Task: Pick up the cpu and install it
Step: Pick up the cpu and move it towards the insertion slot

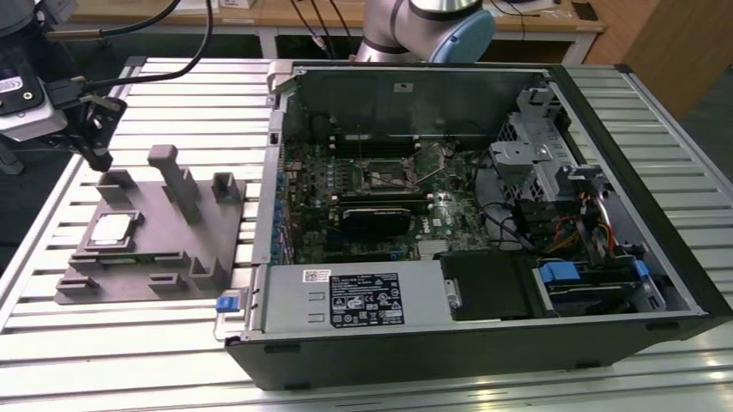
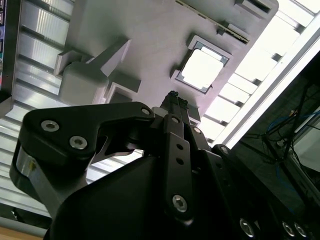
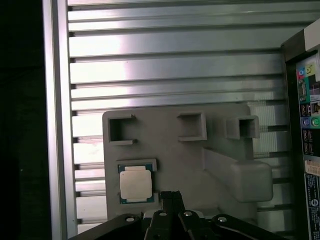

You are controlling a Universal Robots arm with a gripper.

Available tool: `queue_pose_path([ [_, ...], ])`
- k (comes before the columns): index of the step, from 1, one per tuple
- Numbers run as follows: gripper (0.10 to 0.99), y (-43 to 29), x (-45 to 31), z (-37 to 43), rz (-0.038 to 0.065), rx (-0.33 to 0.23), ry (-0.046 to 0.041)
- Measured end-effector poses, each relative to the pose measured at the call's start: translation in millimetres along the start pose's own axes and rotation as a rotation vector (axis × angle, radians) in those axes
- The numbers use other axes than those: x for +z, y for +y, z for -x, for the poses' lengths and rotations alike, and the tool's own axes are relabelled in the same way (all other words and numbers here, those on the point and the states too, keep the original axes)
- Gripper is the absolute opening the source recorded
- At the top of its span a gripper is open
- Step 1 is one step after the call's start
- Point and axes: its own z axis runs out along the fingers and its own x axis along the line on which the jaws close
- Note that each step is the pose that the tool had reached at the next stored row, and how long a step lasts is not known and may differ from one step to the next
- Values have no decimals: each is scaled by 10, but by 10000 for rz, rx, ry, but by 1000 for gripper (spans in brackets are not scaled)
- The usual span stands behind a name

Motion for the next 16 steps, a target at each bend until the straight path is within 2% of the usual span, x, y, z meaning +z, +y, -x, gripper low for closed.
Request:
queue_pose_path([
  [16, 106, -5, 17, -56, -17, -1, -2],
])
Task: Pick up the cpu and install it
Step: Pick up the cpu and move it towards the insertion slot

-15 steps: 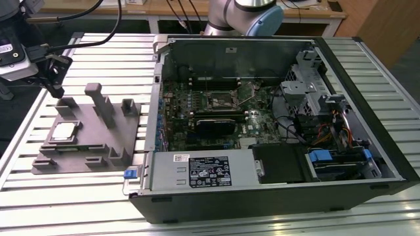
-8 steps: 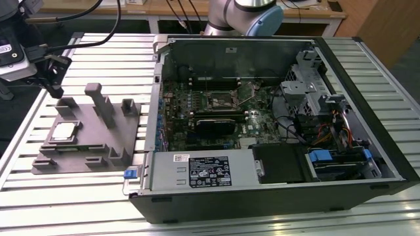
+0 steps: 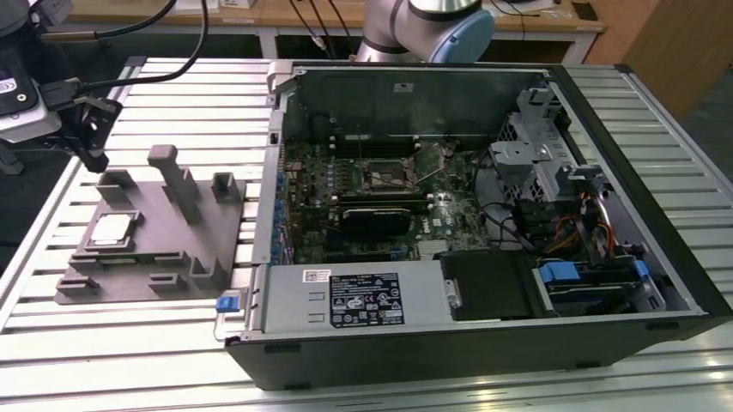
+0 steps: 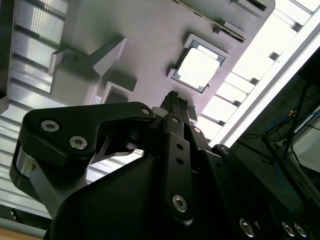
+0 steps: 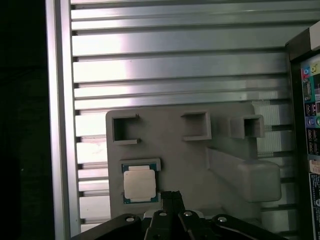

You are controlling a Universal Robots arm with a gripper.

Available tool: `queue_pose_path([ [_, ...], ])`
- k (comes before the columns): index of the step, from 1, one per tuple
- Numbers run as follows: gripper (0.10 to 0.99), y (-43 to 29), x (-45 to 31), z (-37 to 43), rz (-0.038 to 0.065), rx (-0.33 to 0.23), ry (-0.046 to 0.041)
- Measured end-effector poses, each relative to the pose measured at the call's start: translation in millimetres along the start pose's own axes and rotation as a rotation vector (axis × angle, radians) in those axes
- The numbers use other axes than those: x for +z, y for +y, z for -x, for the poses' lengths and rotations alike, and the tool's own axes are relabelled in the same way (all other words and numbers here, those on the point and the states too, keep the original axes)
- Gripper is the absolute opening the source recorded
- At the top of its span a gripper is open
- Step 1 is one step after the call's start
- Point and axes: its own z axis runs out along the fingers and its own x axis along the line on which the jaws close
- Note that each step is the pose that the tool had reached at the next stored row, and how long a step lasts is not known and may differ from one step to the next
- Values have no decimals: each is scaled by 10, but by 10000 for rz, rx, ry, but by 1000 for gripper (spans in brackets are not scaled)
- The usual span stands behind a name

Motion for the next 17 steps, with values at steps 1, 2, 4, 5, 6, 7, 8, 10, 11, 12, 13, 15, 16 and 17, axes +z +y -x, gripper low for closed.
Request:
queue_pose_path([
  [1, 106, -1, 1, -5, -1, 0, 0],
  [2, 106, -1, 2, -10, -1, 0, 0],
  [4, 106, -2, 4, -20, -2, 0, 0],
  [5, 106, -2, 5, -25, -3, 0, 0],
  [6, 106, -3, 6, -31, -4, 0, 0],
  [7, 106, -3, 7, -37, -4, 0, 0],
  [8, 106, -4, 8, -42, -5, 0, -1],
  [10, 106, -5, 10, -57, -8, 1, -1],
  [11, 106, -5, 12, -63, -10, 0, 0],
  [12, 106, -6, 15, -70, -11, 0, 0],
  [13, 106, -7, 19, -76, -11, 0, -1],
  [15, 106, -8, 31, -89, -11, 0, -2],
  [16, 106, -9, 38, -94, -11, -1, -3],
  [17, 106, -10, 46, -99, -11, 0, -2],
])
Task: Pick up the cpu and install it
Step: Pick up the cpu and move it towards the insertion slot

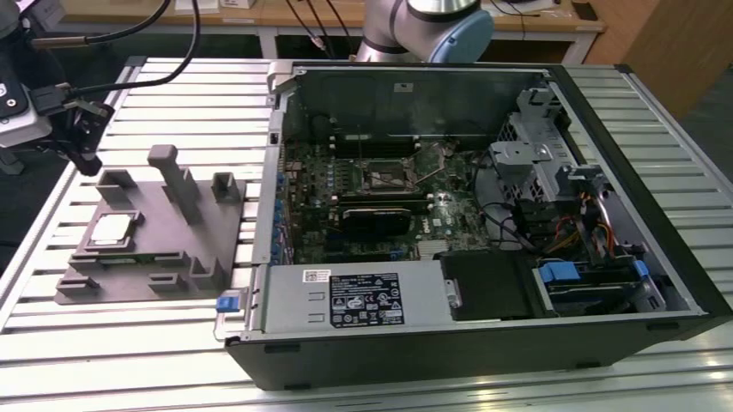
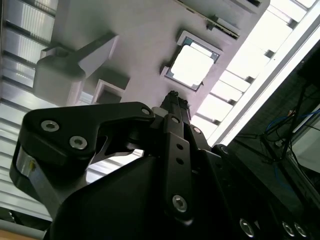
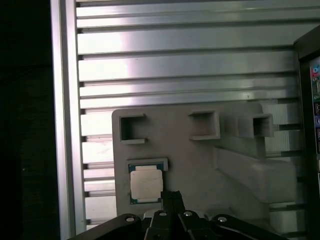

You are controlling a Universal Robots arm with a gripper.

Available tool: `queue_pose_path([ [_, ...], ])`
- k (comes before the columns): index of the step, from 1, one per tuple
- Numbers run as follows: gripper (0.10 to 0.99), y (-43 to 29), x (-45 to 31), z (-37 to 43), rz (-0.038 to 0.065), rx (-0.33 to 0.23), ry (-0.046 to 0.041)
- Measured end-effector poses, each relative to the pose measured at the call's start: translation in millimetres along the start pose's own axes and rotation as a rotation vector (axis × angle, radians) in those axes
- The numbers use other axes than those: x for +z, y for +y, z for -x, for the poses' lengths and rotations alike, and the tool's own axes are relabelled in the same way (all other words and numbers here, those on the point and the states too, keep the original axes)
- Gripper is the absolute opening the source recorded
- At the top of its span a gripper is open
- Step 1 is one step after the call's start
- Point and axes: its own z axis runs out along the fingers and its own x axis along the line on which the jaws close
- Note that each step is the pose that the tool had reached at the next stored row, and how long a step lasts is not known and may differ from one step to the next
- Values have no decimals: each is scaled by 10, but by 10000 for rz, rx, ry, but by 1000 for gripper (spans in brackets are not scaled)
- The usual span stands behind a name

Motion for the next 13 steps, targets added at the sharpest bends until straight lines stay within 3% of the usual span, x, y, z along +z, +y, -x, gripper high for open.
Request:
queue_pose_path([
  [13, 106, -14, 76, -70, -1, 0, 2],
])
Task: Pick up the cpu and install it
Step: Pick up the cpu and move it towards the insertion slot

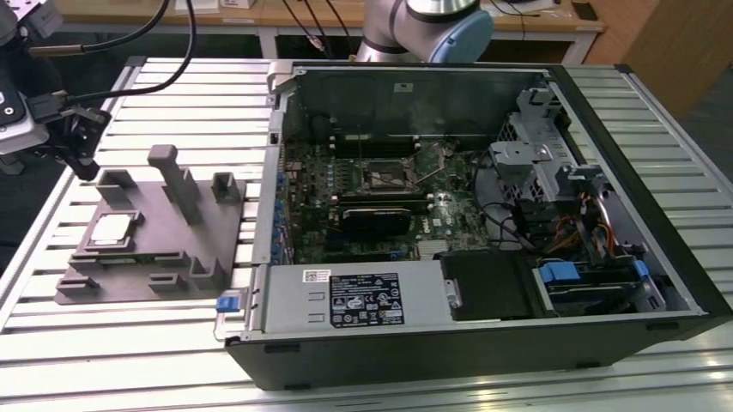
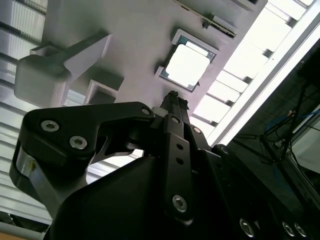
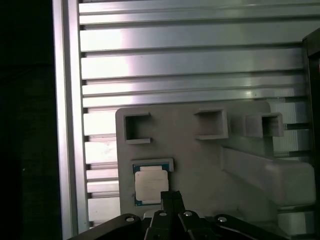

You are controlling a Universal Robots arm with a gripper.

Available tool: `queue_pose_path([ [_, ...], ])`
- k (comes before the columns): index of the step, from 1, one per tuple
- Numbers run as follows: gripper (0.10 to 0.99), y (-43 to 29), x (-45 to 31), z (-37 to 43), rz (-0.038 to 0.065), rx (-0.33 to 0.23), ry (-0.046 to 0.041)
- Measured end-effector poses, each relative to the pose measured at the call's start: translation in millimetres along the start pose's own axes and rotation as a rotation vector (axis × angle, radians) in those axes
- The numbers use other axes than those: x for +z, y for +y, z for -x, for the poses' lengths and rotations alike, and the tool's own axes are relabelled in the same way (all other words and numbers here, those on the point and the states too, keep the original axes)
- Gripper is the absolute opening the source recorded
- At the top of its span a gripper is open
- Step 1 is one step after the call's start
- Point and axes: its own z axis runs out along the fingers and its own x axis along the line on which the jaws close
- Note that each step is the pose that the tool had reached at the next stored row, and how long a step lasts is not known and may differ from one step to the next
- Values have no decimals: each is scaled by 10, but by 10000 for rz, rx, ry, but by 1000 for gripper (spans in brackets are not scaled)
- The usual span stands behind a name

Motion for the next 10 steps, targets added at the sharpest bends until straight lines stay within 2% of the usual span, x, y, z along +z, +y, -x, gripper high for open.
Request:
queue_pose_path([
  [10, 106, -4, 29, -43, 0, 0, -1],
])
